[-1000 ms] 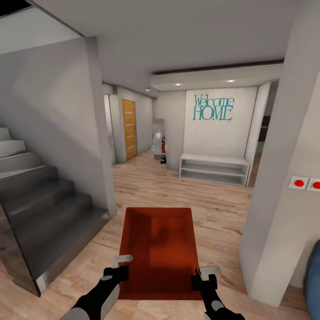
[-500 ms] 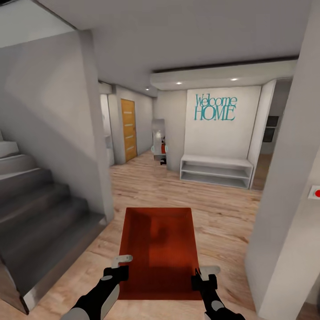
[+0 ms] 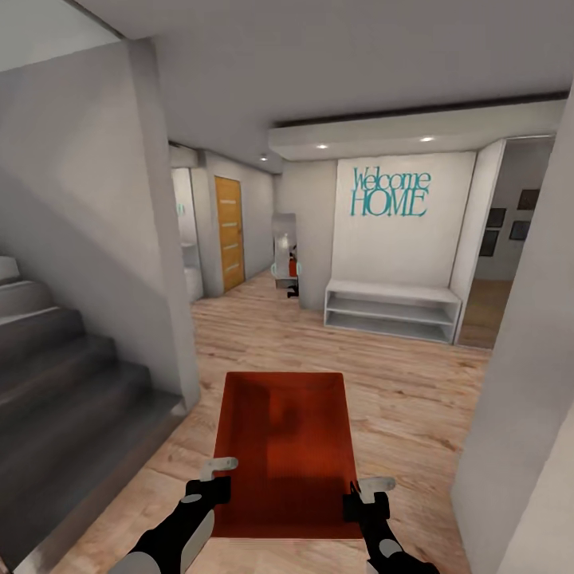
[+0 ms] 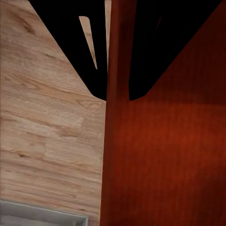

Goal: Move the two storage containers from the living room to the garage. In the garage, place one container on the floor and stack the other container on top of it (either order is fine).

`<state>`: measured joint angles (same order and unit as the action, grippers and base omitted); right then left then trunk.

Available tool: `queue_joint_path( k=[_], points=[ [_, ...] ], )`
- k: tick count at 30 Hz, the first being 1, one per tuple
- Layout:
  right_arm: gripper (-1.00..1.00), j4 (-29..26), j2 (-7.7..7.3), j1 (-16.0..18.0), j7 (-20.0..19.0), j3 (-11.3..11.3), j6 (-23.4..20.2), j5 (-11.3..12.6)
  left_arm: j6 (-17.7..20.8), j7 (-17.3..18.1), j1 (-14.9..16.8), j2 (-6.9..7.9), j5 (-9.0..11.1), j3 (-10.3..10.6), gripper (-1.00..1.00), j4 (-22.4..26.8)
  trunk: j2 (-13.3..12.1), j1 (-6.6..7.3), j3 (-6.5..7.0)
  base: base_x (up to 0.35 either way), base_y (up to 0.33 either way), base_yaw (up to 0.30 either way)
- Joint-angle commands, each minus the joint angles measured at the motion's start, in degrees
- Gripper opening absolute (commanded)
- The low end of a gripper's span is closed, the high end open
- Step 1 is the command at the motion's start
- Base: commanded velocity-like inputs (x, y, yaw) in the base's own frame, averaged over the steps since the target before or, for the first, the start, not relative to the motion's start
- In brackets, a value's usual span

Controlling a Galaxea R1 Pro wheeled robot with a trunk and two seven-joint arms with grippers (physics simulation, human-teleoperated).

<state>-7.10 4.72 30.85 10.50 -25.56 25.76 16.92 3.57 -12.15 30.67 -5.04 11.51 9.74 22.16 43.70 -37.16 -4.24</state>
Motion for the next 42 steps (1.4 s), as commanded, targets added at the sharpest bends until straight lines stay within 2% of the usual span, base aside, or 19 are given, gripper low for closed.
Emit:
queue_joint_path(
  k=[1, 42],
  points=[
    [-1.00, -0.04, -0.23, 0.09, 3.85, 0.59, 3.42, 0.66, 0.39, -0.95, 0.01, 0.12, 0.62, 0.28, -1.00, -0.10, 0.07, -0.05, -0.10, 0.321, 0.000, 0.000],
    [-1.00, -0.03, -0.23, 0.09, 3.86, 0.59, 3.41, 0.66, 0.39, -0.95, 0.01, 0.14, 0.65, 0.28, -1.00, -0.10, 0.07, -0.05, -0.10, 0.321, 0.000, 0.000]
  ],
)
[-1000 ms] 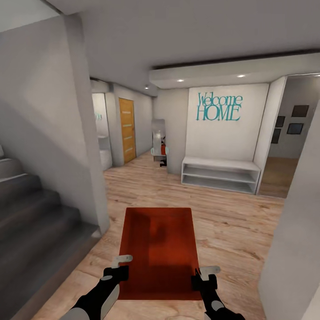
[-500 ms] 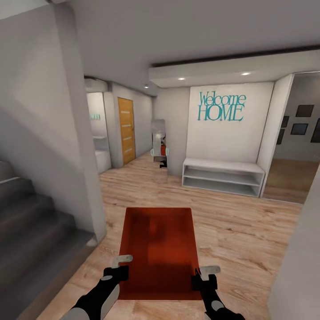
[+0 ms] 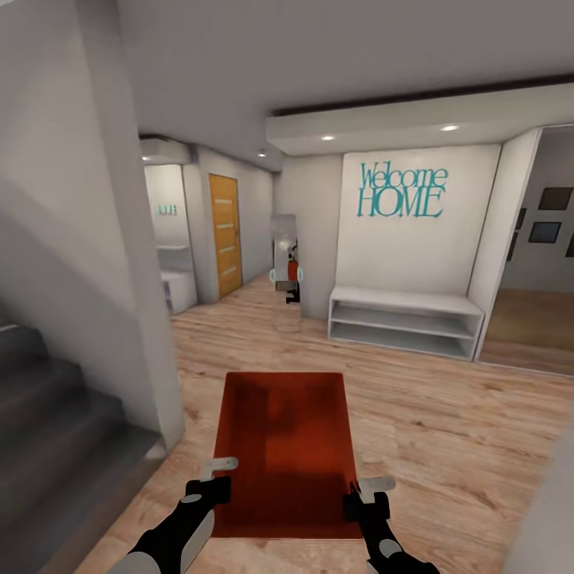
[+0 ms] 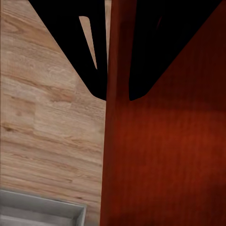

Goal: Move the two storage containers from the living room to the garage. In the garage, place one container on the floor and stack the other container on top of it (either order is fine).

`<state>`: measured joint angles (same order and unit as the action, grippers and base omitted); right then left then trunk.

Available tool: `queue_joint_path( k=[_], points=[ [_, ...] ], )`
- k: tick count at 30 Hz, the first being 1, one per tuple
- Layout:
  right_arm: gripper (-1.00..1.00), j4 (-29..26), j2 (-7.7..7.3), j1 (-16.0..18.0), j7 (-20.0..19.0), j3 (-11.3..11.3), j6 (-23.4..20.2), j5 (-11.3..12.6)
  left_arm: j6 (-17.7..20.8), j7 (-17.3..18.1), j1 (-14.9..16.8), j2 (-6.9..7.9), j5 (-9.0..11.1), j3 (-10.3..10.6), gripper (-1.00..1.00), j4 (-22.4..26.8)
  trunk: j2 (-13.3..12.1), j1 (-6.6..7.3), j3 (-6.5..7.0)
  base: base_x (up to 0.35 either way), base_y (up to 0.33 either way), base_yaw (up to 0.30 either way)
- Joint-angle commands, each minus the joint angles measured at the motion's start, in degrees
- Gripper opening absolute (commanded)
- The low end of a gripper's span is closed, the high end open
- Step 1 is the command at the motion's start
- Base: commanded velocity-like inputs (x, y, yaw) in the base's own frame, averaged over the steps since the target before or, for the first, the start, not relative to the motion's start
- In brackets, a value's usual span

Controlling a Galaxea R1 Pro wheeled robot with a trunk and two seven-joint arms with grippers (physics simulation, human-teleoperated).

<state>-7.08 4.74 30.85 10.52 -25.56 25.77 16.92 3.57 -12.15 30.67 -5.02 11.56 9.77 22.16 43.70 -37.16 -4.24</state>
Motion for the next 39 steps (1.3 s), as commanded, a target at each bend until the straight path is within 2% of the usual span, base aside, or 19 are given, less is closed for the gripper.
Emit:
queue_joint_path(
  k=[1, 39],
  points=[
    [-1.00, -0.09, -0.25, 0.09, 3.85, 0.58, 3.36, 0.66, 0.39, -0.95, 0.01, 0.11, 0.62, 0.25, -1.00, -0.10, 0.07, -0.05, -0.10, 0.321, 0.000, 0.000],
    [-1.00, -0.05, -0.25, 0.09, 3.83, 0.60, 3.41, 0.66, 0.39, -0.95, 0.01, 0.10, 0.57, 0.33, -1.00, -0.10, 0.07, -0.05, -0.10, 0.321, 0.000, 0.000]
  ],
)
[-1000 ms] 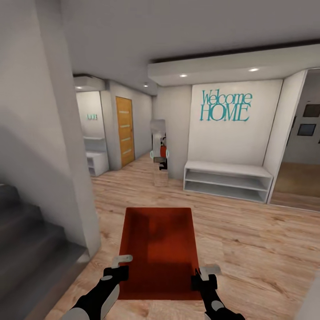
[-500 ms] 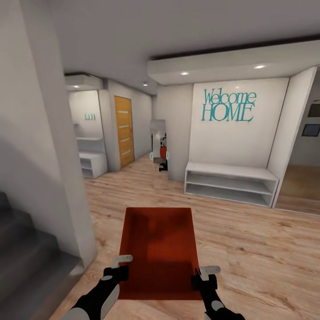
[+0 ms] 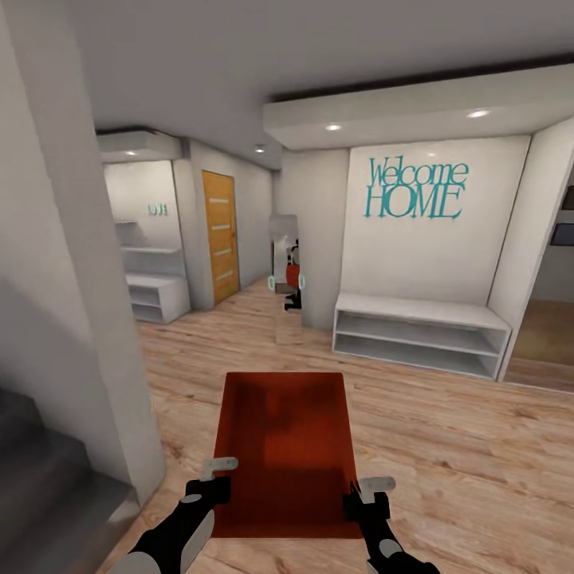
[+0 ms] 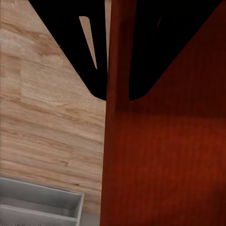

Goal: Move the two storage containers from the living room to the garage. In the garage, place one container on the floor and stack the other container on top of it (either order is fine).

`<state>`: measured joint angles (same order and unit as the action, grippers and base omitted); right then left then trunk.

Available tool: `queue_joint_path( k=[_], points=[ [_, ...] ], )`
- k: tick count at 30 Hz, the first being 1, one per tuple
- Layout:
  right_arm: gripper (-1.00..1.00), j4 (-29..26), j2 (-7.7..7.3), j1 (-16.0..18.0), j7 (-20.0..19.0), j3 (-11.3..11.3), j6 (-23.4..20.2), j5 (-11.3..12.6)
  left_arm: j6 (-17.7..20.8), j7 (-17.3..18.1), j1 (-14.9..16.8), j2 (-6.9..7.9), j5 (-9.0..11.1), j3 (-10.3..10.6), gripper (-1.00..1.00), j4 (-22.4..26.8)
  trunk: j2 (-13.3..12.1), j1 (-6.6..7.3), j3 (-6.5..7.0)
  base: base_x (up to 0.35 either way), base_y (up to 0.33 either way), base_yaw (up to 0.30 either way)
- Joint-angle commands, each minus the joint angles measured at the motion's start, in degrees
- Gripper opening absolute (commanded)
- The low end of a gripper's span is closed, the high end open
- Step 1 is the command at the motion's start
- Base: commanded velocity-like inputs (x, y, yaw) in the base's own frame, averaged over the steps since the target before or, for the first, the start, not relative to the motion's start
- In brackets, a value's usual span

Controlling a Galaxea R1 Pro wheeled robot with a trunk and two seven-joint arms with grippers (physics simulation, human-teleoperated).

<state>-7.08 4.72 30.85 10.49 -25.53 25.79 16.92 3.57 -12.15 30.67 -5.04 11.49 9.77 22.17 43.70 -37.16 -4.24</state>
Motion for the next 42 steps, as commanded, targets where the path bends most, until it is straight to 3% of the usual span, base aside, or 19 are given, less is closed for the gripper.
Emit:
queue_joint_path(
  k=[1, 42],
  points=[
    [-1.00, -0.05, -0.23, 0.09, 3.87, 0.57, 3.39, 0.66, 0.39, -0.95, 0.00, 0.12, 0.63, 0.34, -1.00, -0.11, 0.07, -0.05, -0.10, 0.321, 0.000, 0.000],
    [-1.00, -0.05, -0.23, 0.09, 3.89, 0.57, 3.48, 0.66, 0.39, -0.94, 0.00, 0.13, 0.63, 0.30, -1.00, -0.11, 0.07, -0.05, -0.10, 0.321, 0.000, 0.000]
  ],
)
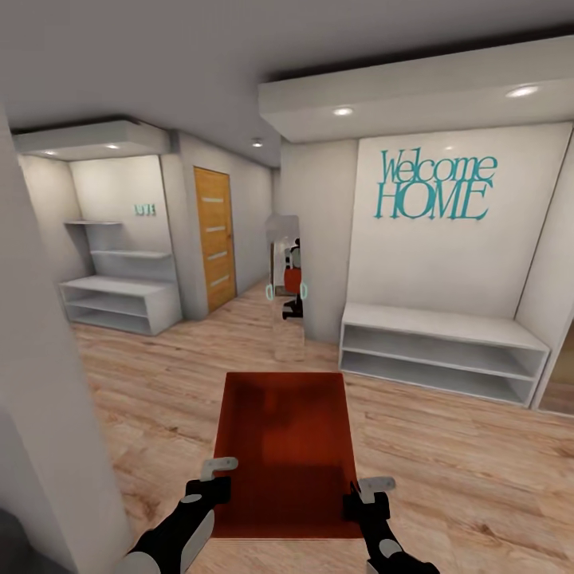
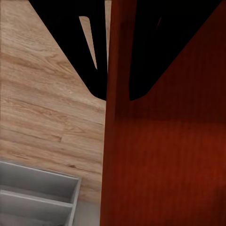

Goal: Move the two storage containers from the living room to the garage. In the garage, place one container on the floor and stack the other container on top of it (either order is fine).

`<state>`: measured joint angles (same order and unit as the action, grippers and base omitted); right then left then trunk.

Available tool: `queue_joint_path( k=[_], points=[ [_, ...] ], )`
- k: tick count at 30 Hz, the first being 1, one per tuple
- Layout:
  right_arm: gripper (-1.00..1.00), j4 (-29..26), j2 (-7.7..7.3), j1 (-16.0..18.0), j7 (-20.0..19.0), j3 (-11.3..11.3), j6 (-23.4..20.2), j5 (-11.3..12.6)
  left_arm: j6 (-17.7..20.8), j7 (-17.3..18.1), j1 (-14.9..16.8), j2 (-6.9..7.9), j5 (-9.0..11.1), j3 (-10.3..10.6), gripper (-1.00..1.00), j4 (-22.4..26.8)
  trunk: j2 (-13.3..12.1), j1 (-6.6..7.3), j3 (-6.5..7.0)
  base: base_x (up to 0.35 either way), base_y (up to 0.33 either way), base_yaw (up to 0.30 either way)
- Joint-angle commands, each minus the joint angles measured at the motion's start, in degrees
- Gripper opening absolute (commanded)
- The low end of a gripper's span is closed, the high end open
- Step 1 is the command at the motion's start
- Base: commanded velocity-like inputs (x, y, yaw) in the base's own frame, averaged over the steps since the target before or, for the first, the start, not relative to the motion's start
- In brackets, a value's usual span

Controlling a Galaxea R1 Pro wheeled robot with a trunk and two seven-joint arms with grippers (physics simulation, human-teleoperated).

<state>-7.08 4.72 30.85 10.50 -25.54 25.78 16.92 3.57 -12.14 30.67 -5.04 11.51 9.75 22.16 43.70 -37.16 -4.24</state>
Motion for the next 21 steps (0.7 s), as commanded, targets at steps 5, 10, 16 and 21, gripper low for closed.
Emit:
queue_joint_path(
  k=[5, 10, 16, 21],
  points=[
    [-1.00, -0.05, -0.24, 0.09, 3.89, 0.58, 3.49, 0.66, 0.39, -0.94, 0.01, 0.12, 0.62, 0.28, -1.00, -0.10, 0.07, -0.05, -0.10, 0.321, 0.000, 0.000],
    [-1.00, -0.04, -0.24, 0.09, 3.86, 0.58, 3.49, 0.66, 0.39, -0.95, 0.01, 0.12, 0.62, 0.27, -1.00, -0.10, 0.07, -0.05, -0.10, 0.321, 0.000, 0.000],
    [-1.00, -0.04, -0.24, 0.09, 3.84, 0.58, 3.49, 0.66, 0.39, -0.96, 0.01, 0.12, 0.62, 0.29, -1.00, -0.10, 0.07, -0.05, -0.10, 0.321, 0.000, 0.000],
    [-1.00, -0.04, -0.24, 0.09, 3.83, 0.58, 3.49, 0.66, 0.39, -0.95, 0.01, 0.12, 0.62, 0.28, -1.00, -0.10, 0.07, -0.05, -0.10, 0.321, 0.000, 0.000]
  ],
)
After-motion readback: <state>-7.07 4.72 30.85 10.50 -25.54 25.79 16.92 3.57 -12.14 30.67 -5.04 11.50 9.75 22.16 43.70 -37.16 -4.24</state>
